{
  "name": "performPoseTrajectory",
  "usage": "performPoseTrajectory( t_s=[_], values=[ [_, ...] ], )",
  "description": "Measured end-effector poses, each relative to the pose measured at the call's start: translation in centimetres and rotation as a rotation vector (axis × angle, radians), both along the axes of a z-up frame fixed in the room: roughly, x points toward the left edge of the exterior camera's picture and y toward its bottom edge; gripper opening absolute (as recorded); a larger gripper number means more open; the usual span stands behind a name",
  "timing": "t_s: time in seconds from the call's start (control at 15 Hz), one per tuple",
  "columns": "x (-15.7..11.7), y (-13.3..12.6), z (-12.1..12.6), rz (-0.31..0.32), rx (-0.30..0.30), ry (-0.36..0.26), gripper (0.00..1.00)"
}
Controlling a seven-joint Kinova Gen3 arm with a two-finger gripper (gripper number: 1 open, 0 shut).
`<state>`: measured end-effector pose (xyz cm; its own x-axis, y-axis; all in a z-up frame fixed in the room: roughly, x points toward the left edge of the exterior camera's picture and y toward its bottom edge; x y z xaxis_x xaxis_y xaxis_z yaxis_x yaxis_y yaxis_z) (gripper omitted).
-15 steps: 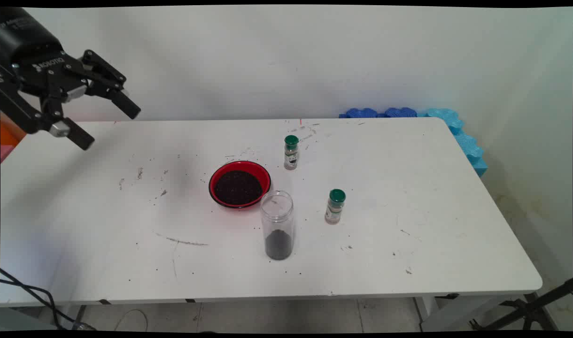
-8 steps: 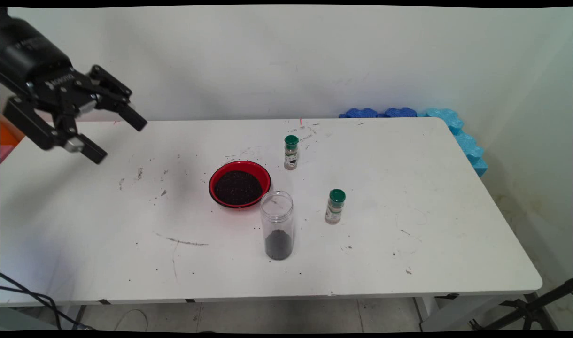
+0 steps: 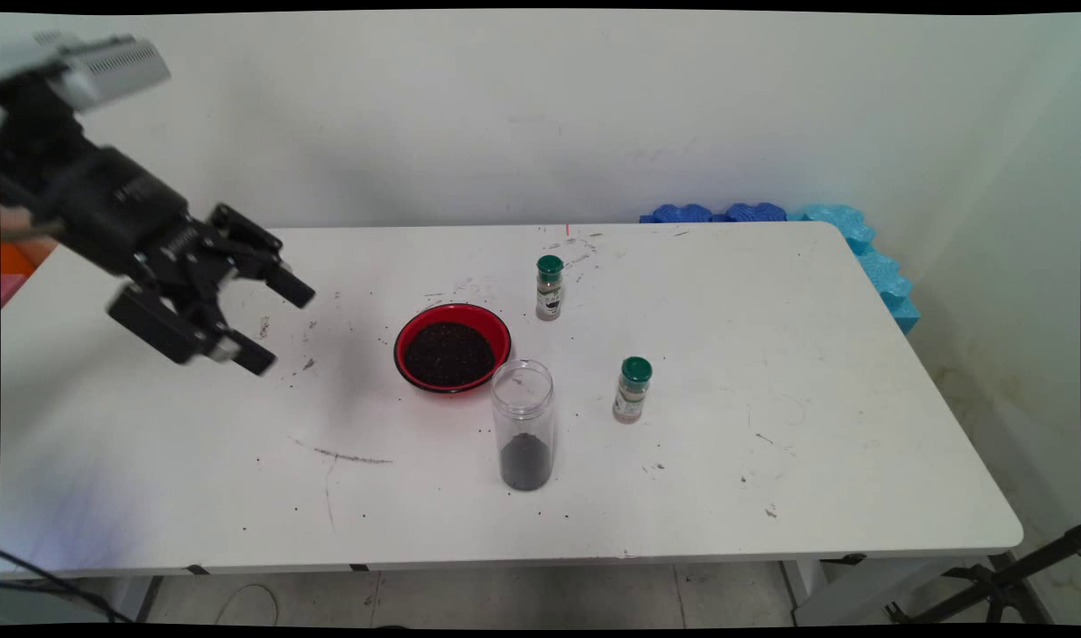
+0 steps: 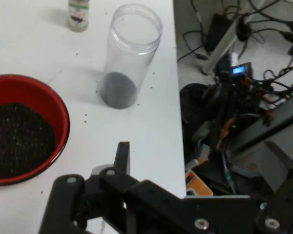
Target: Pick up the black seasoning powder from the table
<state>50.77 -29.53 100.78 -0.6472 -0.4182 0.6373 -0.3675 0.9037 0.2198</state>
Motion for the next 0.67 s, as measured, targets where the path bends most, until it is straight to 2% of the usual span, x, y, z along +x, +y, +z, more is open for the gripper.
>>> performPoseTrajectory(
  t_s=[0.27,0.67],
  values=[
    [-1.2,1.2,-3.6,0.078,-0.011,-0.013,1.00],
    [-2.7,2.3,-7.7,0.159,-0.027,-0.022,1.00]
  ],
)
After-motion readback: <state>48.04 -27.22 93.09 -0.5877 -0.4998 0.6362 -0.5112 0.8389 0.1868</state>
